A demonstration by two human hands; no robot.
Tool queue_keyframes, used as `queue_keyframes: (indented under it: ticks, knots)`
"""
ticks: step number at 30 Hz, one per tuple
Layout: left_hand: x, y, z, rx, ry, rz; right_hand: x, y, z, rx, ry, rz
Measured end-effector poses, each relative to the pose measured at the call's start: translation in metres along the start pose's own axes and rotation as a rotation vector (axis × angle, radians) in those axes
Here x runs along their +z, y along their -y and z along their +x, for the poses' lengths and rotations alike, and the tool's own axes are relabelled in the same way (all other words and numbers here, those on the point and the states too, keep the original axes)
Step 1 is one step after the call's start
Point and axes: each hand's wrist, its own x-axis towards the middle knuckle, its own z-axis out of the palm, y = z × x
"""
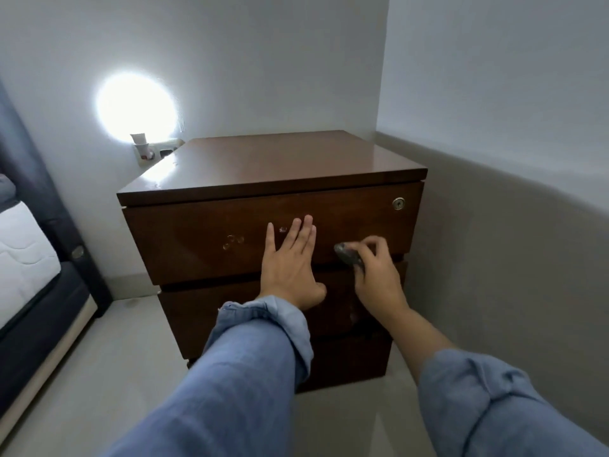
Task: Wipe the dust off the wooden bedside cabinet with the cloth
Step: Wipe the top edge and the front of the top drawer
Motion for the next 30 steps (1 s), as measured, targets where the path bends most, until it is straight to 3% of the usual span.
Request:
queue_keyframes:
  ticks: [7,10,13,19,22,24,30]
  knots:
    - [0.002,0.022,-0.034,-0.086,-0.240,-0.064,-0.034,0.033,0.049,-0.044,-0.204,0.072]
    - [0.010,0.057,-0.041,-0.201,-0.235,-0.051,-0.019,0.048,0.064,0.000,-0.284,0.100]
    - [0.020,0.080,-0.042,-0.202,-0.222,-0.049,0.010,0.055,0.056,0.005,-0.349,0.165]
    - [0.029,0.079,-0.038,-0.196,-0.220,-0.091,0.072,0.053,0.011,-0.187,-0.087,0.063]
    - [0.025,0.082,-0.041,-0.181,-0.192,-0.087,0.081,0.051,-0.007,-0.129,0.148,-0.014]
    - [0.021,0.086,-0.045,-0.158,-0.197,-0.072,0.076,0.054,-0.010,-0.087,0.207,0.008]
    - [0.029,0.102,-0.070,-0.304,-0.276,-0.126,0.027,0.079,0.021,-0.113,-0.119,0.194]
